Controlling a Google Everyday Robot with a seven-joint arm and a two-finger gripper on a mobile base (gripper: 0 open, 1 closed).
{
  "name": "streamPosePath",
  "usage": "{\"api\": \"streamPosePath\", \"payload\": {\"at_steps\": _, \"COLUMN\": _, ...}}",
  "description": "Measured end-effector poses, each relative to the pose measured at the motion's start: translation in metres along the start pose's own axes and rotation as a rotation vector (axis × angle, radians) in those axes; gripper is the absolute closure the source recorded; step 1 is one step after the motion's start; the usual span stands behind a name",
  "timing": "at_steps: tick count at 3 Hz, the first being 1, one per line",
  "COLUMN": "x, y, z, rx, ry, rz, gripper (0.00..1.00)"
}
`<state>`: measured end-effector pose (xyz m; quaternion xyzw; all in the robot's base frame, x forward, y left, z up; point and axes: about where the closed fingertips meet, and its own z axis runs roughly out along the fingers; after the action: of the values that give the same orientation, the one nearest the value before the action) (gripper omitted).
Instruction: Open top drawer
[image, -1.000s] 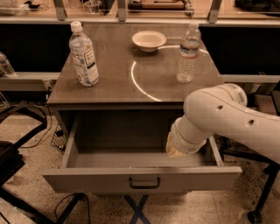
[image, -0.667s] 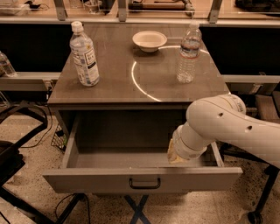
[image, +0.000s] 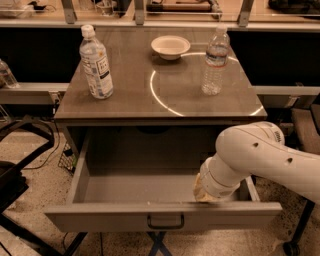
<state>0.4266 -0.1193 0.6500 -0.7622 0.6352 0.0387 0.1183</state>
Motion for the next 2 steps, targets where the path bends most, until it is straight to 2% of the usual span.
{"api": "streamPosePath", "payload": {"at_steps": 1, "x": 0.0, "y": 0.0001, "z": 0.0, "rx": 0.0, "ry": 0.0, "rz": 0.0, "gripper": 1.0}}
{"api": "streamPosePath", "payload": {"at_steps": 2, "x": -0.0003, "y": 0.0004, "z": -0.0006, "rx": 0.0, "ry": 0.002, "rz": -0.002, "gripper": 0.82}}
